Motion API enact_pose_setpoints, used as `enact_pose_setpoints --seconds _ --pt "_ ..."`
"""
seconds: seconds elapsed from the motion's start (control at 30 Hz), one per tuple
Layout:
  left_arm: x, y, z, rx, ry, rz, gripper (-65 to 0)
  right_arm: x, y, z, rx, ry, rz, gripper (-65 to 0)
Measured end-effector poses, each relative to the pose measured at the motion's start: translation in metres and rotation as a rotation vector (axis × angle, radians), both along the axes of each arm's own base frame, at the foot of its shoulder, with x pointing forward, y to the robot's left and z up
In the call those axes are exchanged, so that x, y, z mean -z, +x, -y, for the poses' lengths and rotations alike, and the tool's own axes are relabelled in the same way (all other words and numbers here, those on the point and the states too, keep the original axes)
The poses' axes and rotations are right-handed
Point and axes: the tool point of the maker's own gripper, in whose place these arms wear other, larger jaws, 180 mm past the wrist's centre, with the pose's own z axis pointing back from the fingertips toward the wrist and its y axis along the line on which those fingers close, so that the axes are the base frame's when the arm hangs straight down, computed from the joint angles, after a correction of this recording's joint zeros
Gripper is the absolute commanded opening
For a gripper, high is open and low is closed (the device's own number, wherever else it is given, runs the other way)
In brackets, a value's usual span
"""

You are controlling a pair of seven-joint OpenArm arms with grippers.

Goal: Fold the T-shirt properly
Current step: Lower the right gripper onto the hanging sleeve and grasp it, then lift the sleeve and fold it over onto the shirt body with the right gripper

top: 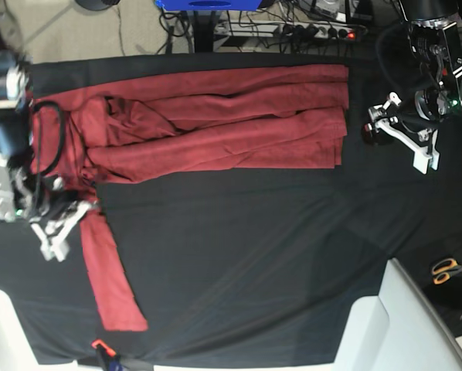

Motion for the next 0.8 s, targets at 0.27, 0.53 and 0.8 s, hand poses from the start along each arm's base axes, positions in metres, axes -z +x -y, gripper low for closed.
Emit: enact_pose_setpoints --seconds 0.27,0.53,0.8 --pt "0.000 0.001 0.001 0.004 -0.001 0.001 -22.1 -0.035 -0.021 -0.037 -0.138 -0.033 0.067 -65.0" --pt "0.000 0.001 0.001 0.005 0.002 0.000 -22.1 -0.063 -0.053 -0.058 -0.145 -0.057 0.127 -65.0" --pt "-0.002 0.005 0.002 0.007 -0.002 0.010 -22.1 -0.079 -0.091 -0.098 -0.188 0.003 0.134 -65.0"
